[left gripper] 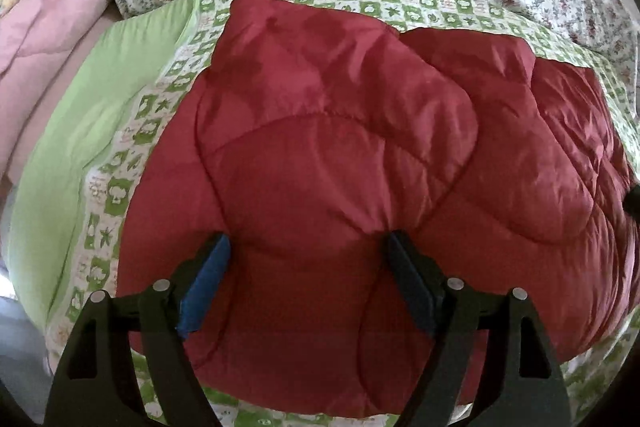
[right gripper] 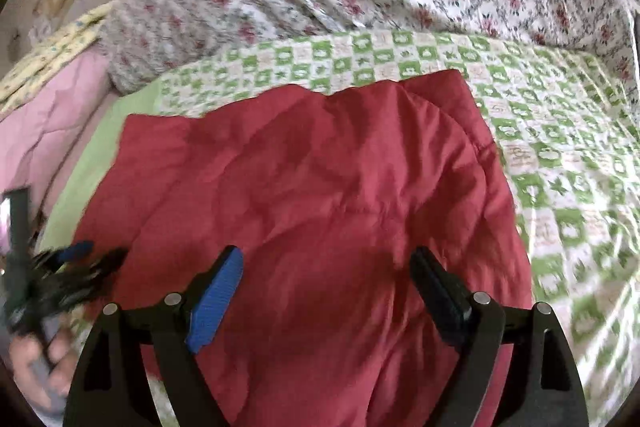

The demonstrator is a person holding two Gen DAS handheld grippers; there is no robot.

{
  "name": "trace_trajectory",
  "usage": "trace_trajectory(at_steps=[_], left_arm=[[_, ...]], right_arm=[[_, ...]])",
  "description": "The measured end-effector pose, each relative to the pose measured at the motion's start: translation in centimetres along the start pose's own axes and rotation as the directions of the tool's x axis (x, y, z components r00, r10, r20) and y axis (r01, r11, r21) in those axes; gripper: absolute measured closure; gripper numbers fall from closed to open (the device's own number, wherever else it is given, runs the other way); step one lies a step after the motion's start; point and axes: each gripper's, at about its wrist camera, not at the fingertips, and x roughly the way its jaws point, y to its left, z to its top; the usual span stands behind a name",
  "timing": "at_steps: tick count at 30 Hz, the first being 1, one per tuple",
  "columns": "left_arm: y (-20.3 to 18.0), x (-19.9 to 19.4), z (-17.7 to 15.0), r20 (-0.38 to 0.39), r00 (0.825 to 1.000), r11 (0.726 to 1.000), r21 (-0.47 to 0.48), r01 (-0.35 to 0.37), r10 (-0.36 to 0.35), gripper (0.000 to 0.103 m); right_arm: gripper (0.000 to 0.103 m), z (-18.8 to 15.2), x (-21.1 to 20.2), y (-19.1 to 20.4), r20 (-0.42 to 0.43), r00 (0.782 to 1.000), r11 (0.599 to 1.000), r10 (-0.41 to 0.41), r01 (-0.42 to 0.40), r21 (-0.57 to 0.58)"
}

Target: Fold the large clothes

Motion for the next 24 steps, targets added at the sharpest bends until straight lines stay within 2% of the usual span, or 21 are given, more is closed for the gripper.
trace_trajectory(at_steps=[4, 9, 17, 24], left_arm=[[0.4, 0.1, -0.3, 0.016, 0.999, 0.999, 0.011, 0.04, -0.04, 0.021], [0.8, 0.4, -0.5, 0.033, 0.996, 0.996, 0.027, 0.081, -0.081, 0.018], [0.8, 0.9, -0.8, 0.054, 0.993, 0.993, 0.055, 0.104, -0.107, 0.015], [1.7, -0.3, -0.7, 0.033, 0.99, 0.99, 0.053, 0.134, -0.136, 0.014]], right_arm=[[0.016, -2.2, 1.9, 0.6, -0.076, 0.995, 0.997, -0.07, 0.067, -0.039], [0.014, -2.6, 3.1, 0.6, -0.066, 0.991, 0.994, -0.113, 0.112, -0.014], [0.013, -3.1, 3.2, 0.8, -0.054, 0.988, 0.989, -0.146, 0.148, 0.023], [0.013, -2.8, 1.0, 1.1, -0.041, 0.992, 0.991, -0.116, 0.118, 0.062]])
